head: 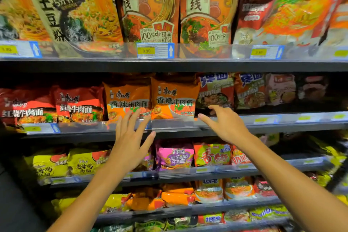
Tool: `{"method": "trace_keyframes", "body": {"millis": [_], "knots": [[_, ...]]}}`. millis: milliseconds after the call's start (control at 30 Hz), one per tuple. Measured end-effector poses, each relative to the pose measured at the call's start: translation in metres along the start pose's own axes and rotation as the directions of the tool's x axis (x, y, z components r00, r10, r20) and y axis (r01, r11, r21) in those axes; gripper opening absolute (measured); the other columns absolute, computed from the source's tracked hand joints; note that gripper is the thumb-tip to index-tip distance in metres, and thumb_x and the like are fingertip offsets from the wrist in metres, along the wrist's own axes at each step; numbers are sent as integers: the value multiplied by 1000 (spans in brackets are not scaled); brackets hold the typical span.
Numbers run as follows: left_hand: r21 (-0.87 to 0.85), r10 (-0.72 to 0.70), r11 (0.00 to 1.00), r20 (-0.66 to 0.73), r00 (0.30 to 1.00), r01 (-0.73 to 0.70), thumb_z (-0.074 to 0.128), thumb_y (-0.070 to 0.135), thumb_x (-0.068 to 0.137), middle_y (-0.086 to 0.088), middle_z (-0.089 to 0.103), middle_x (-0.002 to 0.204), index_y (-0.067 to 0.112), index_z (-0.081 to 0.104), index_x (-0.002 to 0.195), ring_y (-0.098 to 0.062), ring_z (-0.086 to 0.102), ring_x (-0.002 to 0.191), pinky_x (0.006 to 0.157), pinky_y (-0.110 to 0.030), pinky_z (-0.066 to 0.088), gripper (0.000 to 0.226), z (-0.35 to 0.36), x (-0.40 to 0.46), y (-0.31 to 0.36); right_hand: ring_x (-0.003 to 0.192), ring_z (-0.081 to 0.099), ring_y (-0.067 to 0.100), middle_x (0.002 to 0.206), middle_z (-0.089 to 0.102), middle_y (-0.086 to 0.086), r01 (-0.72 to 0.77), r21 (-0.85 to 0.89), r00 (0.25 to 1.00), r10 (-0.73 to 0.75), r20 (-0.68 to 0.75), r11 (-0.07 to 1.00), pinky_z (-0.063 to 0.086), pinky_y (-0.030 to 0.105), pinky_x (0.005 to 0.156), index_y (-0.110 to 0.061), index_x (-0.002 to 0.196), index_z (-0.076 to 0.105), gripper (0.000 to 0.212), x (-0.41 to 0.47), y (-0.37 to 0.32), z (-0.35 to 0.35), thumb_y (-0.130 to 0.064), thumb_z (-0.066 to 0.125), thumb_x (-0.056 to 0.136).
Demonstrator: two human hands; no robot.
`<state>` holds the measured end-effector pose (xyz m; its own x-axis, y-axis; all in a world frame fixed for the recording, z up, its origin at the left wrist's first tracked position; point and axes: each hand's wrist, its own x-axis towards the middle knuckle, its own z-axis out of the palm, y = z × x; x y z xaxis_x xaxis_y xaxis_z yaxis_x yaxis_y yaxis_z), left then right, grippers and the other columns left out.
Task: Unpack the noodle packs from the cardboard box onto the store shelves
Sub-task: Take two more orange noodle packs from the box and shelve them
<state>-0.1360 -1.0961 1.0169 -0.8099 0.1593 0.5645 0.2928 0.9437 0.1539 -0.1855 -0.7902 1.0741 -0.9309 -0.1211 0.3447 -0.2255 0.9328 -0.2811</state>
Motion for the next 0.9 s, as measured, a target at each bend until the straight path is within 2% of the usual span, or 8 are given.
{"method": "trace_keyframes", "body": {"millis": [67,133,300,500,567,667,767,900], "knots": [[-1,49,999,-3,999,-49,21,59,98,-5,16,162,24,34,151,-25,4,152,122,-54,4,65,1,-3,15,130,49,26,141,56,4,48,7,997,-48,-57,999,45,45,105,-18,148,42,79,-14,13,-8,-72,42,91],[-9,79,997,12,997,-79,23,58,97,-4,16,162,25,33,151,-24,3,152,122,-53,4,64,3,-3,34,139,40,23,148,49,1,94,6,992,-94,-84,996,38,44,113,-20,150,41,74,-30,26,-19,-66,47,93],[-17,165,986,67,984,-164,24,59,96,-9,26,158,24,38,149,-32,13,150,120,-56,9,65,14,-1,99,140,38,18,150,44,-4,149,-14,986,-150,-78,989,38,40,114,-26,150,38,68,-83,80,-47,-62,50,94],[-55,307,952,125,943,-303,26,57,98,-7,33,155,23,41,146,-34,20,147,119,-56,9,61,35,-9,222,129,45,17,135,54,-3,187,-80,976,-194,-93,979,41,36,110,-20,141,50,63,-170,181,-81,-62,52,93],[-60,355,935,148,923,-350,25,57,97,-5,33,155,24,41,146,-33,21,147,120,-54,9,61,46,-17,271,133,44,19,139,53,0,159,-63,982,-165,-93,985,39,36,112,-19,142,50,67,-205,221,-91,-64,48,93],[-91,437,900,187,880,-427,23,60,97,-8,39,151,20,46,141,-38,29,142,117,-59,17,63,64,-31,345,131,47,24,138,55,6,99,-49,991,-103,-90,994,40,40,111,-14,139,54,68,-263,285,-106,-62,50,90],[-136,490,872,213,845,-471,37,56,93,-12,46,145,18,49,139,-43,37,136,112,-62,25,61,86,-47,421,128,50,26,135,58,8,8,-55,998,-12,-65,998,33,32,113,-12,136,57,68,-328,346,-120,-61,51,90],[-223,609,792,247,753,-568,39,52,91,-14,51,140,15,54,136,-44,44,130,104,-68,33,61,114,-75,523,126,51,30,134,58,10,-157,-64,988,157,-9,986,41,44,110,-11,135,58,69,-418,420,-141,-63,53,90]]}}
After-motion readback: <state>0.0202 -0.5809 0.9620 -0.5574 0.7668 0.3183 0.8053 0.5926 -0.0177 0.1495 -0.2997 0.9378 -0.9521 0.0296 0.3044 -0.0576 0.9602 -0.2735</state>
